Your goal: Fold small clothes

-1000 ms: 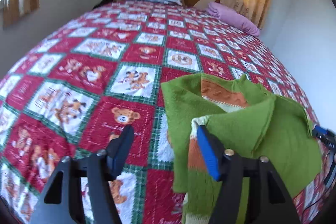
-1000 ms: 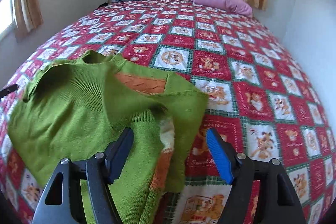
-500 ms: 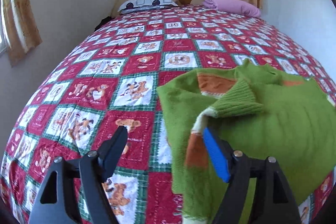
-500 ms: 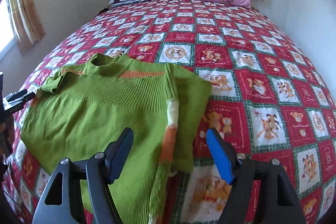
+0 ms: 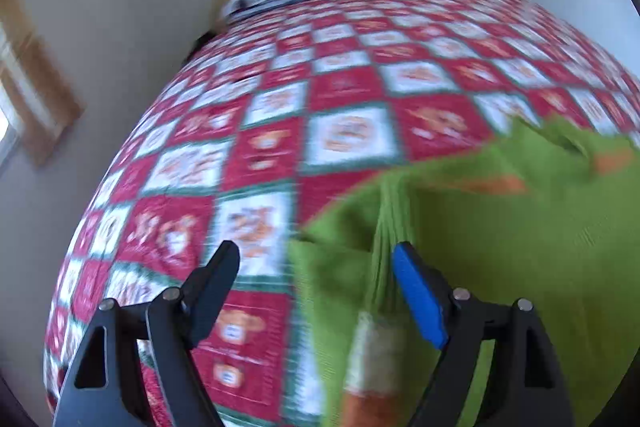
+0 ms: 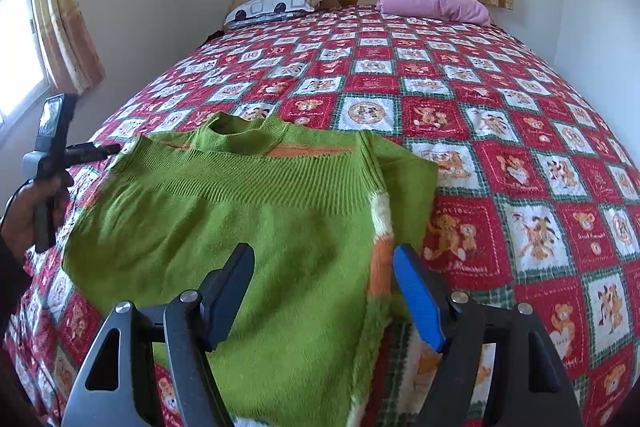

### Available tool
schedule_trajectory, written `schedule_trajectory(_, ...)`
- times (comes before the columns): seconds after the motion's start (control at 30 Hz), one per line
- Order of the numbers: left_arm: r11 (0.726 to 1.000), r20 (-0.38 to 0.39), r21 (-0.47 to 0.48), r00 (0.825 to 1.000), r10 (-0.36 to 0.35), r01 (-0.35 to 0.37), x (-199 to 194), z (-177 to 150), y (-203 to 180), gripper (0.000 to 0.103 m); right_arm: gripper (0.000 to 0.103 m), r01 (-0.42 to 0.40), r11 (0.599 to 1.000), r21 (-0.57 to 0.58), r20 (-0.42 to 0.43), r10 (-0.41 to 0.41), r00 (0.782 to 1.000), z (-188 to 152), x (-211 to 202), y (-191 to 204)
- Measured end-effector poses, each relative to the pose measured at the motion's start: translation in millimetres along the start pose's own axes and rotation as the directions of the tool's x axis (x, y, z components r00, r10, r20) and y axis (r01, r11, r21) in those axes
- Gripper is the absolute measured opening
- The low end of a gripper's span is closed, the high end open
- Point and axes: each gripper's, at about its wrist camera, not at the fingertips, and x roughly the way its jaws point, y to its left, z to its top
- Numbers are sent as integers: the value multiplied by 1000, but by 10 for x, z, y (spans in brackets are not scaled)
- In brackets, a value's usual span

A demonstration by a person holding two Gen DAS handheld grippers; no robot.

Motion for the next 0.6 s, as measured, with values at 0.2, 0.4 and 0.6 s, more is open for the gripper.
schedule_trajectory(0.2, 984, -37, -158, 995, -95, 88, -90, -310, 585, 88, 73, -12, 1000, 24, -28, 13, 1000, -191, -161, -153)
schedule_trajectory(0.4, 906, 21, -239, 935, -355, 349, -640, -1051, 677, 88, 72, -47, 996, 78, -74, 52, 996, -458, -307, -290)
schedule_trajectory(0.6, 872, 20, -192, 890, -455, 450, -770, -1403, 435, 61, 31, -125, 985, 120, -119, 139, 983, -631, -261, -265)
